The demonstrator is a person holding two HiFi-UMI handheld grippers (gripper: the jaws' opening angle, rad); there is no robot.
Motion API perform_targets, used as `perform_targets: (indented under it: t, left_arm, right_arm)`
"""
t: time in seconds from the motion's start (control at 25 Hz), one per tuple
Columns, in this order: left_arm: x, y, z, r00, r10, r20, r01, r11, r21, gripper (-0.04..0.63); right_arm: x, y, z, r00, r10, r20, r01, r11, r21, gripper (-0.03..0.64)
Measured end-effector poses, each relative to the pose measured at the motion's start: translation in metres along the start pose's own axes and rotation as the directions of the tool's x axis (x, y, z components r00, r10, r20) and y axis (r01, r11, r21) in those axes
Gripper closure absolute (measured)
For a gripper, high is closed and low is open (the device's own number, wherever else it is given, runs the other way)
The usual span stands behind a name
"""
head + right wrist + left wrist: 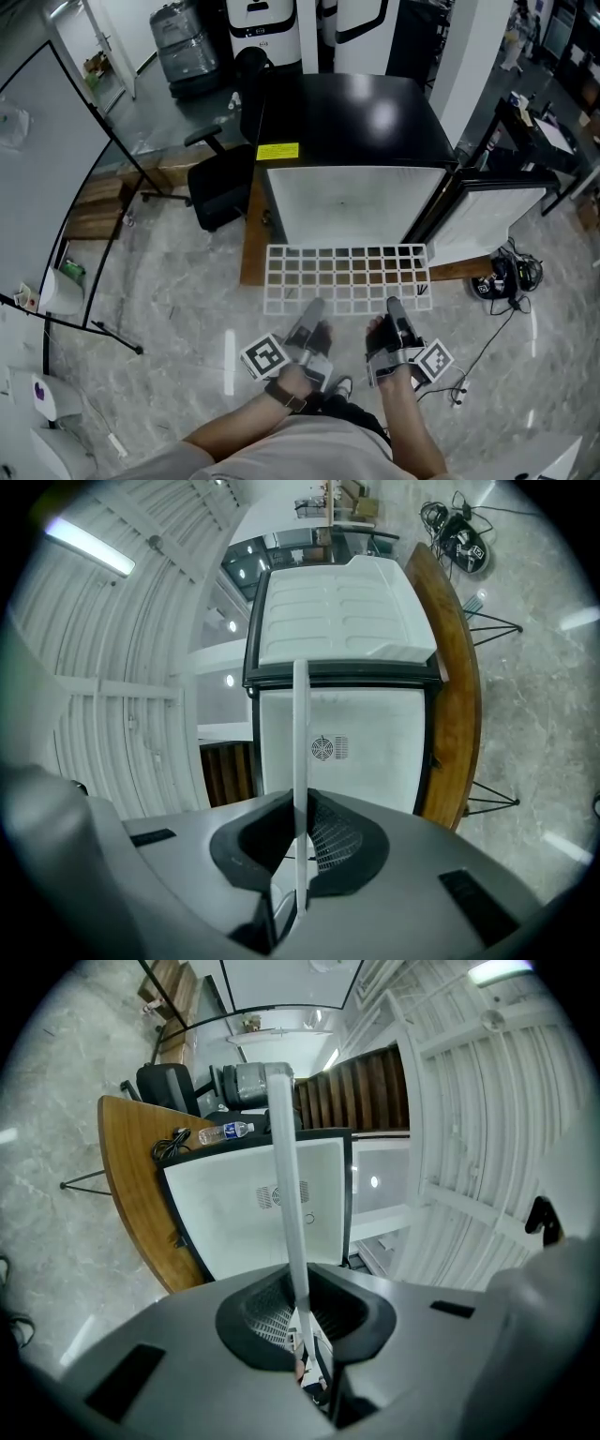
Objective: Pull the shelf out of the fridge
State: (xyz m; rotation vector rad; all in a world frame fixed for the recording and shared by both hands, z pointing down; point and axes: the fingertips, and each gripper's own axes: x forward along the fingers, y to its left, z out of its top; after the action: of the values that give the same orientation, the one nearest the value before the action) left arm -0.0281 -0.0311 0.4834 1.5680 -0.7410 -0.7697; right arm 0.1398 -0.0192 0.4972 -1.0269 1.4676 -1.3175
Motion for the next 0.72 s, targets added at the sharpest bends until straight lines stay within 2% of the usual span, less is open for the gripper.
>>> perform_targets:
  t: [0.12, 0.28, 0.36, 0.64, 0.72]
  left_arm:
    - [-0.001, -0.009, -0.01, 1.0, -0.019, 0.014, 0.019, 1.0, -0.004, 0.563]
    - [0.003, -0.013, -0.021, 1.0, 0.01, 0.018, -0.011, 0.999, 0.044, 0.563]
    - [0.008, -0.022, -0.026, 1.0, -0.009, 0.03, 0.008, 1.0, 0.029, 0.563]
    - [-0.009, -0.029, -0.03, 0.998, -0.024, 0.052, 0.021, 0.998, 0.053, 0.563]
    - [-0.01, -0.032, -0.032, 0.998, -0.037, 0.059, 0.034, 0.999, 0.04, 0.563]
  right_arm:
    - [-0.005, 0.007, 0.005, 1.0, 0.012, -0.014, -0.012, 1.0, -0.004, 0.575]
    - [-0.008, 0.017, 0.02, 0.999, 0.023, -0.032, -0.023, 1.0, 0.001, 0.575]
    - [-0.008, 0.022, 0.026, 0.999, 0.031, -0.04, -0.031, 1.0, -0.002, 0.575]
    - [-0.021, 0.023, 0.017, 0.997, 0.043, -0.061, -0.044, 0.999, -0.001, 0.575]
    - [-0.022, 0.022, 0.016, 0.997, 0.041, -0.066, -0.041, 0.999, 0.002, 0.575]
